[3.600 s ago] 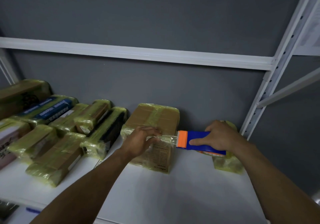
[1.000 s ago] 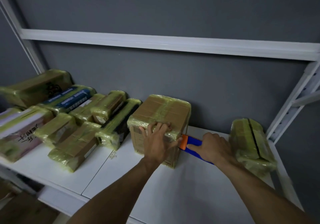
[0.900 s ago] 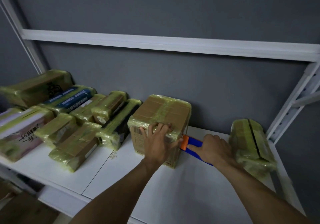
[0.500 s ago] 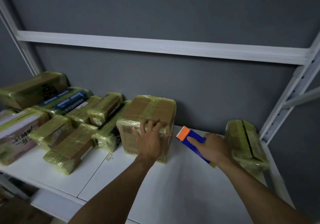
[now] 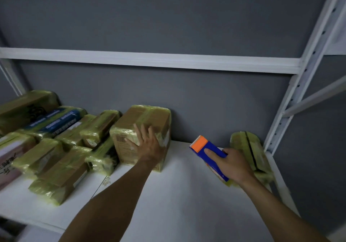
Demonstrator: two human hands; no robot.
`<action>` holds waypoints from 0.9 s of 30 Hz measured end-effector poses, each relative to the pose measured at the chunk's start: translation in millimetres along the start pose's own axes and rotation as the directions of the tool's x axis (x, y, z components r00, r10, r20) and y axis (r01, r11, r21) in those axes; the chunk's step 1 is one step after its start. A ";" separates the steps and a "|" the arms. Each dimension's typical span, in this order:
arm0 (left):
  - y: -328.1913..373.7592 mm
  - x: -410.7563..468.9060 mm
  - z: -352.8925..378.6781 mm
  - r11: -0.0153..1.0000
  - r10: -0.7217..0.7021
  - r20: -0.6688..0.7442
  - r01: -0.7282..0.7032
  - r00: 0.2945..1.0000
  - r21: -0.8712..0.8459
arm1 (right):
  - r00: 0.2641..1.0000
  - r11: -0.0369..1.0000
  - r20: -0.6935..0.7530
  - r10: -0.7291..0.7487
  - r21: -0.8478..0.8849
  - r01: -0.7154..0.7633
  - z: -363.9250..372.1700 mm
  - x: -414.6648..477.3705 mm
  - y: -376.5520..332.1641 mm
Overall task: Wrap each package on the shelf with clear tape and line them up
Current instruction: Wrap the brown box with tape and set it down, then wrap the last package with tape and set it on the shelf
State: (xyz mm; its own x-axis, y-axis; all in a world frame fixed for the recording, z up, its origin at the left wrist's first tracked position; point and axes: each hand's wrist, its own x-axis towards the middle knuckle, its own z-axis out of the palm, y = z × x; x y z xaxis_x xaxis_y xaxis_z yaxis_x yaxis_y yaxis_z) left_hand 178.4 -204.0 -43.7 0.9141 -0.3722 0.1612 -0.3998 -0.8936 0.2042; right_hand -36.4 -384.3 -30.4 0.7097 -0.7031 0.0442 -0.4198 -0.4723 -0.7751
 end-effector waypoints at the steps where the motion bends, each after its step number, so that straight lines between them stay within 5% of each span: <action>1: 6.3 -5.9 1.4 0.999 0.036 -0.044 -0.035 0.998 0.022 | 1.000 1.000 -0.010 0.009 0.028 -0.008 -6.4 -1.4 3.4; 4: 36.8 -28.7 13.7 0.919 0.332 -0.283 -0.376 0.900 -0.120 | 0.995 0.996 -0.084 0.045 0.079 -0.038 -27.9 -6.1 15.2; 6: 72.8 -44.2 25.3 0.783 0.448 -0.254 -0.513 0.857 -0.351 | 0.982 0.996 -0.170 0.078 0.050 -0.070 -45.5 -4.1 26.7; 10: 156.6 -64.8 51.8 0.703 0.502 0.154 -0.298 0.851 -0.646 | 0.935 0.988 -0.327 0.137 -0.026 -0.153 -83.9 3.0 50.3; 17: 227.4 -69.1 89.5 0.626 0.567 0.328 -0.137 0.755 -0.768 | 0.900 0.975 -0.388 0.201 -0.008 -0.221 -104.1 6.2 67.1; 19: 232.8 -71.0 95.7 0.621 0.588 0.375 -0.103 0.717 -0.777 | 0.892 0.969 -0.391 0.227 -0.003 -0.247 -109.3 6.8 71.2; 27: 209.9 -75.9 93.0 0.745 0.662 0.295 -0.558 0.690 -0.365 | 0.888 0.971 -0.398 0.231 0.151 -0.186 -113.5 8.5 62.5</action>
State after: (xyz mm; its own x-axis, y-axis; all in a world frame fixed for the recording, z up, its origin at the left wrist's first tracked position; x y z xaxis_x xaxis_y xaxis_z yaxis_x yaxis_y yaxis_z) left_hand 31.4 -386.7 -102.8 0.3859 -0.9218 -0.0382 -0.8331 -0.3660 0.4147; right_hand -120.9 -480.1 -6.9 0.3073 -0.9451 0.1109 -0.4541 -0.2481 -0.8558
